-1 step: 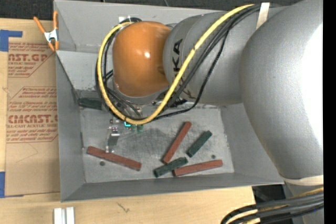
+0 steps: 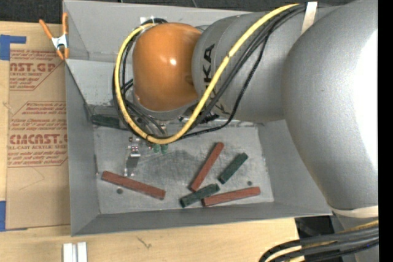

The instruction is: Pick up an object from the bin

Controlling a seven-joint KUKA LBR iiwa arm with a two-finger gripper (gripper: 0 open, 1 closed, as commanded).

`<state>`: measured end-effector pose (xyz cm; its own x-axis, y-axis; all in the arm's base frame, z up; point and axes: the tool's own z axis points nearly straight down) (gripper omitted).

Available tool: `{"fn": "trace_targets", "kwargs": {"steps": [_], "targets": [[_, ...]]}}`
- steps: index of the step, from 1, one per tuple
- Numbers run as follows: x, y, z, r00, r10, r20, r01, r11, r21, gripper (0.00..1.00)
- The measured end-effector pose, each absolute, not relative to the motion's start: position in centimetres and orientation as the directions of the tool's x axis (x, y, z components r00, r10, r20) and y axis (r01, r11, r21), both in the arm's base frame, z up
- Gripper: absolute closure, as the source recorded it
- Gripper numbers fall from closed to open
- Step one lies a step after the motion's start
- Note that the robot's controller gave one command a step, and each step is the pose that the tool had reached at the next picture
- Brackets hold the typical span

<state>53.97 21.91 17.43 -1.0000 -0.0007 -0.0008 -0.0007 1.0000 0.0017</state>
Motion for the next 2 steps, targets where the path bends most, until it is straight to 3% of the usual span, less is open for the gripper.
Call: {"fn": "trace_targets", "kwargs": {"steps": [1, 2], "targets": [[51.45, 20.47, 7.25, -0.999, -0.048, 0.001, -0.048, 0.999, 0.004, 1.00], [51.45, 20.47, 7.25, -0.999, -0.048, 0.001, -0.048, 0.999, 0.004, 1.00]]}}
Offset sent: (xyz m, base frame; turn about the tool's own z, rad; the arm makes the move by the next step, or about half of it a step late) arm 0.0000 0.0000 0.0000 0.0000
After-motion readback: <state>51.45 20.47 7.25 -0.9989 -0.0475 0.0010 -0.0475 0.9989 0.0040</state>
